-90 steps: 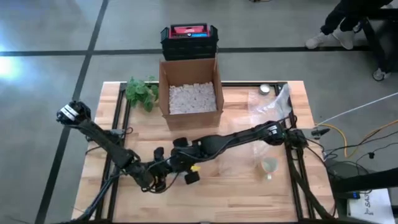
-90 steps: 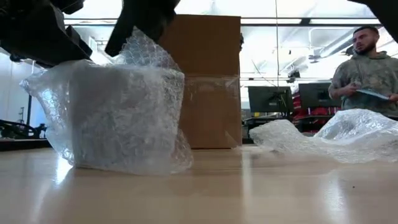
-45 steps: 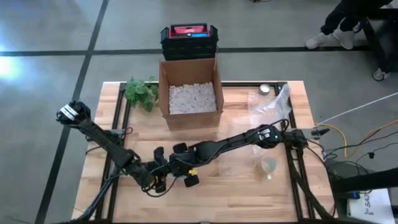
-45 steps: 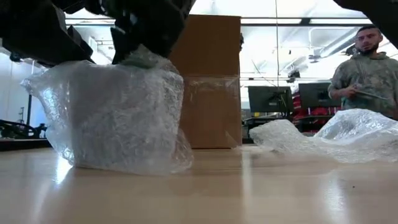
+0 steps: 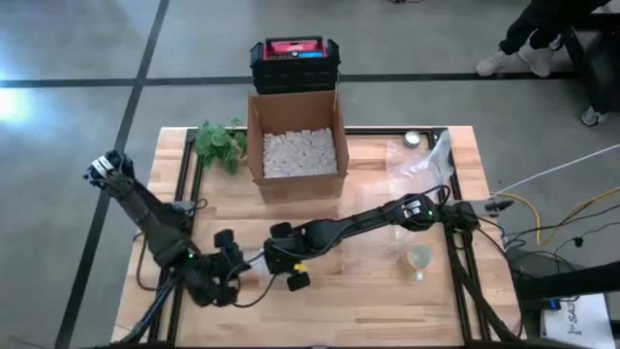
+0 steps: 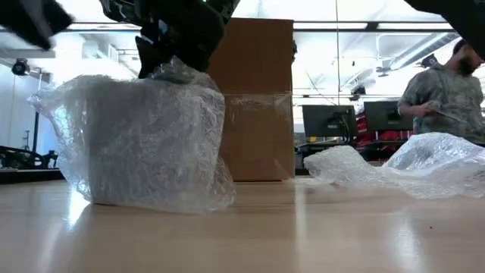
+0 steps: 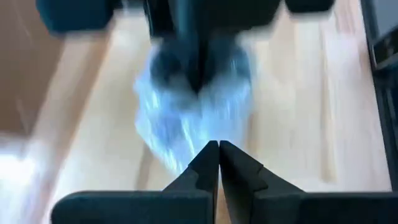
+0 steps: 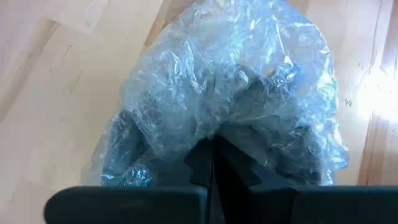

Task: Wrap mug
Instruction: Wrap the blue mug using the left bubble wrap

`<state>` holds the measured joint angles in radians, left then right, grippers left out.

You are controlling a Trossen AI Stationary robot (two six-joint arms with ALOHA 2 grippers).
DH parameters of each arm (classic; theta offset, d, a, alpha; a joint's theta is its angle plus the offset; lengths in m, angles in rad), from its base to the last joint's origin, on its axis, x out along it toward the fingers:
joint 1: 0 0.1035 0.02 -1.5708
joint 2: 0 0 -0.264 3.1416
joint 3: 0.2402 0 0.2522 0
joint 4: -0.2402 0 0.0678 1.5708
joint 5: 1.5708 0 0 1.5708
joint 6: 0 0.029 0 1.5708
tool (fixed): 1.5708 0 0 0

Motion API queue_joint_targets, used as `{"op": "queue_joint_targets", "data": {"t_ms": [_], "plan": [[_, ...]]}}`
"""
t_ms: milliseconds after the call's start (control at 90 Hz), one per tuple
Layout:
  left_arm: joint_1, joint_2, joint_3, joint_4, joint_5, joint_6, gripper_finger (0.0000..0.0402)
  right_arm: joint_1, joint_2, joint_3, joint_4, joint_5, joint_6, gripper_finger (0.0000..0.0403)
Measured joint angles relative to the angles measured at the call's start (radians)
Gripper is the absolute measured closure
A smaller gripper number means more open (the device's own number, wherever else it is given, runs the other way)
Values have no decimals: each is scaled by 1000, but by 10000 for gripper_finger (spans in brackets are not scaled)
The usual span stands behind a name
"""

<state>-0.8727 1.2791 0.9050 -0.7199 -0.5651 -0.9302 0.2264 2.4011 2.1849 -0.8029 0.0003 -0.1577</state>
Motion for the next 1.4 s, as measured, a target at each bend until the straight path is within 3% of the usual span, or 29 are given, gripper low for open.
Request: {"op": "queue_joint_targets", "data": {"t_ms": [67, 144, 256, 344, 511, 744, 989, 1400], "plan": [[-38, 14, -53, 40, -4, -62, 402, 0, 0, 0, 0, 0, -3, 403], [-60, 36, -131, 196, -36, -68, 402, 0, 0, 0, 0, 0, -7, 403], [-39, 70, -219, 483, -95, 27, 402, 0, 0, 0, 0, 0, -8, 403], [-2, 76, -227, 578, -148, 122, 402, 0, 0, 0, 0, 0, -10, 403], [76, 60, -181, 583, -184, 289, 402, 0, 0, 0, 2, 1, -11, 403], [179, 102, -211, 604, -60, 291, 402, 0, -22, -4, -19, 2, -37, 403], [187, 101, -212, 612, -55, 295, 402, 5, -98, 17, -47, -7, -44, 403], [186, 99, -214, 611, -52, 297, 402, 19, -24, 16, 28, -9, -34, 403]]}}
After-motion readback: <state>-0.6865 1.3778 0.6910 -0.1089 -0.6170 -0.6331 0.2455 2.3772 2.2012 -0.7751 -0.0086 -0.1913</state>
